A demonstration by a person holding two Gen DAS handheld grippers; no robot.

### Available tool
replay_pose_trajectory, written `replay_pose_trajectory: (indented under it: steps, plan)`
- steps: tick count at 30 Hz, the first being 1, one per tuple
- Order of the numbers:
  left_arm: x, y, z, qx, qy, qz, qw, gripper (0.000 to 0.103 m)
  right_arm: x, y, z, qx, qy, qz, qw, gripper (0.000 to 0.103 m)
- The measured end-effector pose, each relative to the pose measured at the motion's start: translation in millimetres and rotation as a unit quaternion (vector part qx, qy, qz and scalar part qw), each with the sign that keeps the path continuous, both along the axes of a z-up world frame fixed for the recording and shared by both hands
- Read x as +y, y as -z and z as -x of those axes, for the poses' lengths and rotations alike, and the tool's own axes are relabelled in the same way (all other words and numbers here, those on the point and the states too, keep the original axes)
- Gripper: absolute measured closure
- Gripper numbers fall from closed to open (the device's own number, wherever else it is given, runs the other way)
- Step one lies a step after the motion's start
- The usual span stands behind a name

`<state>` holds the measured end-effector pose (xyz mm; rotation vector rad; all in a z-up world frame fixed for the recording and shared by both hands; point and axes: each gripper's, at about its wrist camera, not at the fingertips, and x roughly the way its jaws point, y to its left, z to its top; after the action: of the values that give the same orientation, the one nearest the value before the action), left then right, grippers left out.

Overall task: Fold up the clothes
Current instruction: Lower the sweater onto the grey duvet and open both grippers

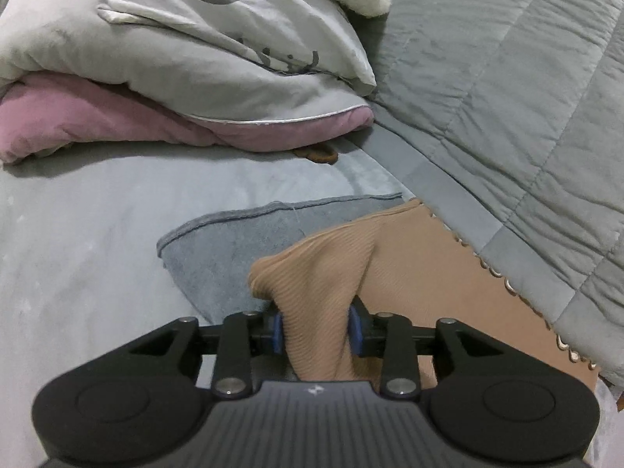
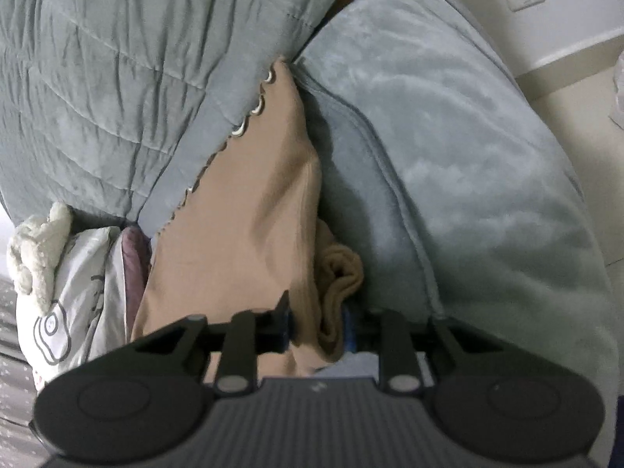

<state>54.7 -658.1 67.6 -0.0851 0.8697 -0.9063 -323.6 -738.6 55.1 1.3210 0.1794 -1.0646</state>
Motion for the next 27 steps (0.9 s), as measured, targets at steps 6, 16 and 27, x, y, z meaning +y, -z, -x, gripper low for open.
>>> replay_pose_trajectory:
  steps: [6, 16, 27]
  plan:
    - [10.1, -14.9, -0.8, -0.042, -0.022, -0.005, 0.9989, 0.031, 5.4, -20.7, 1.7, 0.016, 0.006, 0.073, 0.997, 0.050]
    - [25.3, -46.7, 35.2, -0.151, -0.004, 0.026, 0.9882, 0.013, 17.0, -54.3, -25.9, 0.035, -0.098, 0.214, 0.971, 0.026]
    - [-3.0, -17.4, 88.8, -0.169, 0.090, 0.005, 0.9816, 0.013, 20.4, -27.5, -85.9, 0.119, -0.207, 0.255, 0.937, 0.027]
